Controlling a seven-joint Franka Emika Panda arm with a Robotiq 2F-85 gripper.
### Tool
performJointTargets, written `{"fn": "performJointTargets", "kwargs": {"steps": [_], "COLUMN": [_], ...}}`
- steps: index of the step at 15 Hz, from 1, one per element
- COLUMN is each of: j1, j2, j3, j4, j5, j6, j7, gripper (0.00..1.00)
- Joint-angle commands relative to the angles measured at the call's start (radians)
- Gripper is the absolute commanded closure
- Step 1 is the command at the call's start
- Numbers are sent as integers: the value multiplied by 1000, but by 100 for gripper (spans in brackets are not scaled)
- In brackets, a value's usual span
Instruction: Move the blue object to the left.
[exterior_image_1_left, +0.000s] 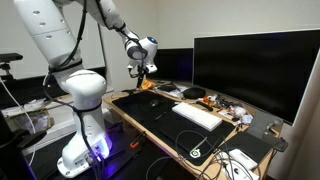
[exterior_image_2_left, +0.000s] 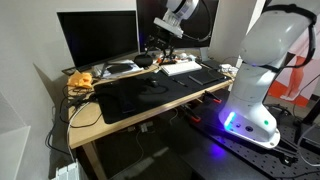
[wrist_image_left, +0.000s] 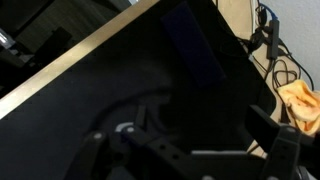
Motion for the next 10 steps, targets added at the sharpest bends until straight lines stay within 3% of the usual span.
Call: {"fn": "performJointTargets", "kwargs": {"steps": [1,5,10], "j1": [-24,-53,-118], "j2": [-62,-52,-39], "j3": [6,15,7], "j4": [-48,-39,-10], "j5": [28,-39,-368], "j6": [72,102,-38], "j7": [72,155,288], "gripper": [0,0,0]}}
